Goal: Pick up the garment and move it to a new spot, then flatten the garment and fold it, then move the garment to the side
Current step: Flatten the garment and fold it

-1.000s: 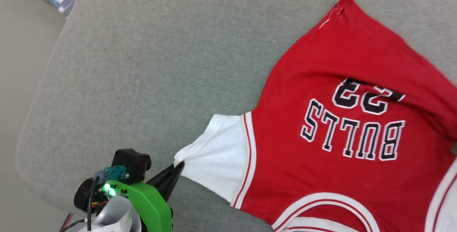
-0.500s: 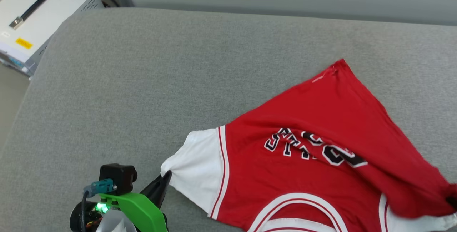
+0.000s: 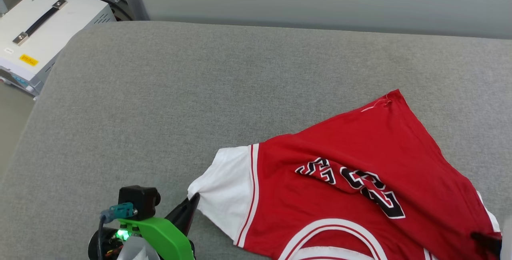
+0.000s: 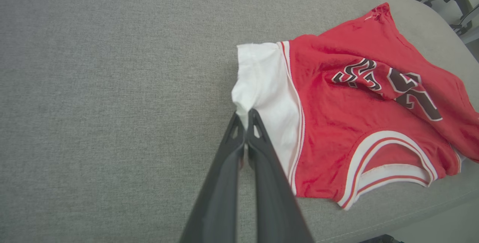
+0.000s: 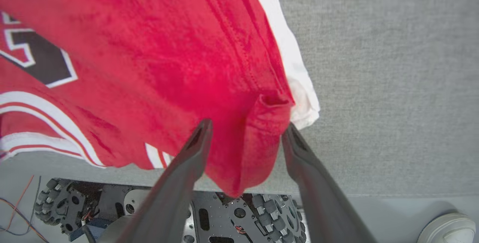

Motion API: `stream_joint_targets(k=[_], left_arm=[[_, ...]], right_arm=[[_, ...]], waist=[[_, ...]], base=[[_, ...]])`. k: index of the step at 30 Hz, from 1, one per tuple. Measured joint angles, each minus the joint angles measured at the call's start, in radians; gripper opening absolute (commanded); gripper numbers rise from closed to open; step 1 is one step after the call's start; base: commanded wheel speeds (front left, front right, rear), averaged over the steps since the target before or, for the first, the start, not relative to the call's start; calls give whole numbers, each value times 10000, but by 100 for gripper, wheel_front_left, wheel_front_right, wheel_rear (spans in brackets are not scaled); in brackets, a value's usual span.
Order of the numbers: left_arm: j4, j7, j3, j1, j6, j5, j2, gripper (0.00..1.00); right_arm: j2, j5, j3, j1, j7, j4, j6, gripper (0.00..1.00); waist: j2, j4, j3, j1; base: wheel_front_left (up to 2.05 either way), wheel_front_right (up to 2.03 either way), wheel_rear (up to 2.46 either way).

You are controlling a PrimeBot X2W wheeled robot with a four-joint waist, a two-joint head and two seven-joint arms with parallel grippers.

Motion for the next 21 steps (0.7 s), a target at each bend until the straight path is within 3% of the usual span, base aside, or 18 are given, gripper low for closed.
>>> stream_joint_targets(k=[12,21], left_arm=[[-627,242,-238,-582,-270,255,199,0],[-1106,337,-433,-1239,-616,318,86,0]], right_arm=[[-834,109,529,-2986,307,-554,0,100],[-974,-936,1292,-5440,512,1221,0,100]], waist=[[0,718,808,0],[0,1590,1884,1]], base=[[0,0,0],[0,0,0]])
